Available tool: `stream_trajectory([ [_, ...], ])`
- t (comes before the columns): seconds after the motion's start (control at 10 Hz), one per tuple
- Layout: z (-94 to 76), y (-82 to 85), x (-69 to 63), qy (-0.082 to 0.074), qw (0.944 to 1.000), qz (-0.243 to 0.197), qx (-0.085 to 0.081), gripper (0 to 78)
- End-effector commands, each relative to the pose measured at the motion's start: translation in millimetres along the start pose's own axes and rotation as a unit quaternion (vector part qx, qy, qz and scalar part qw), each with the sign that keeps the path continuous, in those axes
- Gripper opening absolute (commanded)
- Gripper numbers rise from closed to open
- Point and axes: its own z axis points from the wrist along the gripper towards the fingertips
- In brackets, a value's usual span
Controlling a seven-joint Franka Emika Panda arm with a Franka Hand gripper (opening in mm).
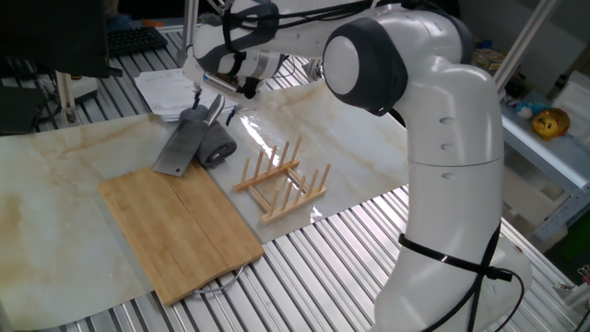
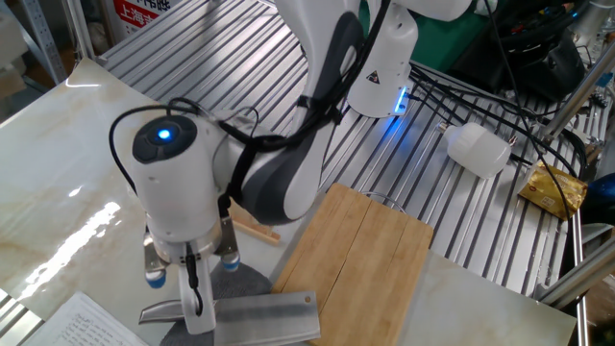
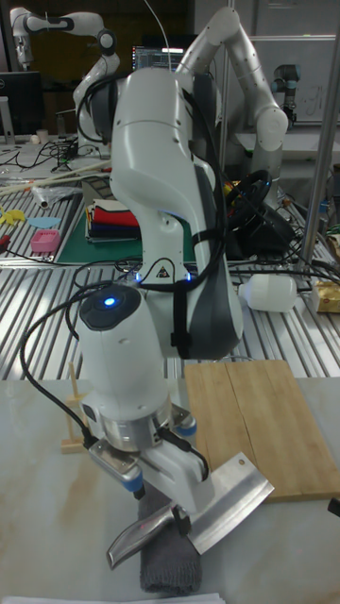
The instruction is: Put the knife on the knife rack
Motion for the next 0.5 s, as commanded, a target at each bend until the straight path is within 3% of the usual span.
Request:
stream_trajectory([
  [0.1,18.8,8.2,-4.5,-0.011,0.9999,-0.002,-0.004,77.5],
  [0.5,23.9,5.4,-8.0,-0.013,0.9998,-0.012,-0.003,77.5],
])
